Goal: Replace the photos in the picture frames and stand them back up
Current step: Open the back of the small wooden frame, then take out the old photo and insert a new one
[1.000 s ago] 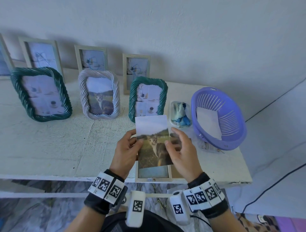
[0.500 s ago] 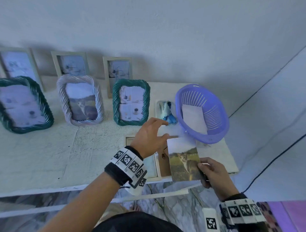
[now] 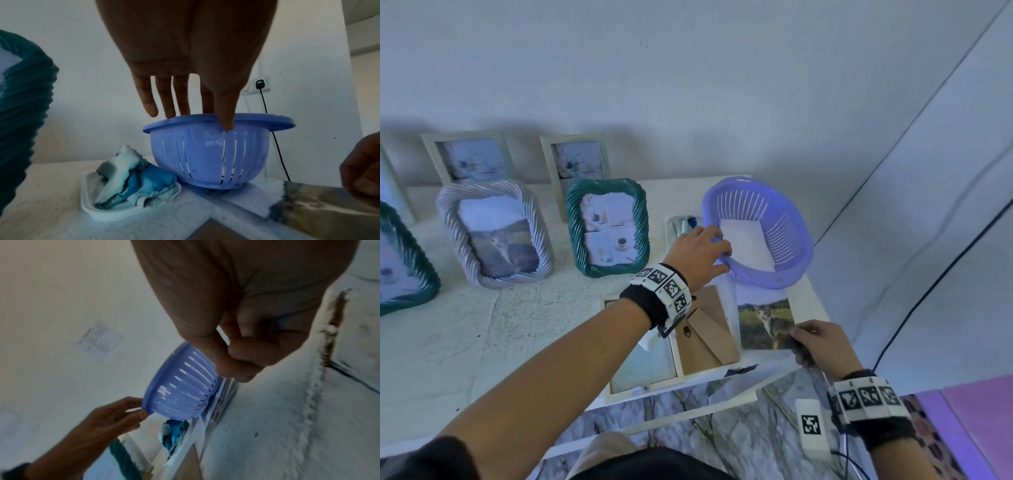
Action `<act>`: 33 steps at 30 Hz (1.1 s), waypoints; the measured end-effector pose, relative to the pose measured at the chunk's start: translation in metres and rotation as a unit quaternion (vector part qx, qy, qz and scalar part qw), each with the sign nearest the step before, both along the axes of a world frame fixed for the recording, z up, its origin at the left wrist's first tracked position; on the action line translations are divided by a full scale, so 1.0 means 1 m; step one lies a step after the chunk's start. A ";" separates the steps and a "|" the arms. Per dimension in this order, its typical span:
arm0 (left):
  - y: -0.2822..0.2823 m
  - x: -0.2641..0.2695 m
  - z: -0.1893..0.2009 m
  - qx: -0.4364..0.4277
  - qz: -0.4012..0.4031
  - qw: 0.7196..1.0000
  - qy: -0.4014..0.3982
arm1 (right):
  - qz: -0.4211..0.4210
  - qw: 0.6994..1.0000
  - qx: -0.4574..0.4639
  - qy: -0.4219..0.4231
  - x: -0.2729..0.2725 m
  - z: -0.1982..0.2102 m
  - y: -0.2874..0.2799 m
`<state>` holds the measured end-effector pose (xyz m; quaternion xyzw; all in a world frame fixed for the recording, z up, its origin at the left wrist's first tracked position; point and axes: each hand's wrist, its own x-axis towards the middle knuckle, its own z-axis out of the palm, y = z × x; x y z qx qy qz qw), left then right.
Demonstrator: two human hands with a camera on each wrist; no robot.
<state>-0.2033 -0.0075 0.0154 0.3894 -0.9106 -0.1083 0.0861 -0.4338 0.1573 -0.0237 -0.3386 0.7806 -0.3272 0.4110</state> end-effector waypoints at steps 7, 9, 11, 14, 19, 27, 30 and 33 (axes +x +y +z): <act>-0.011 -0.006 0.017 0.017 0.014 0.998 0.065 | 0.047 0.988 0.017 0.147 -0.008 0.003 -0.067; -0.012 -0.006 0.016 0.019 0.016 0.997 0.068 | 0.069 0.978 0.027 0.197 -0.007 0.001 -0.081; -0.011 -0.006 0.015 0.019 0.016 0.997 0.073 | 0.086 0.968 0.036 0.233 -0.008 -0.002 -0.091; -0.009 -0.005 0.012 0.018 0.019 0.997 0.076 | 0.091 0.962 0.046 0.253 -0.007 -0.008 -0.098; -0.002 -0.003 0.002 0.003 0.018 0.998 0.061 | 0.094 0.957 0.047 0.269 -0.007 -0.013 -0.095; 0.011 0.006 -0.023 0.022 0.013 0.997 0.078 | 0.039 0.947 0.036 0.318 -0.067 0.023 -0.091; 0.011 0.009 -0.026 0.051 0.037 0.992 0.110 | 0.019 0.914 -0.014 0.404 -0.079 0.068 -0.109; 0.013 0.009 -0.030 0.079 0.049 0.988 0.122 | 0.096 0.880 -0.062 0.461 -0.058 0.104 -0.142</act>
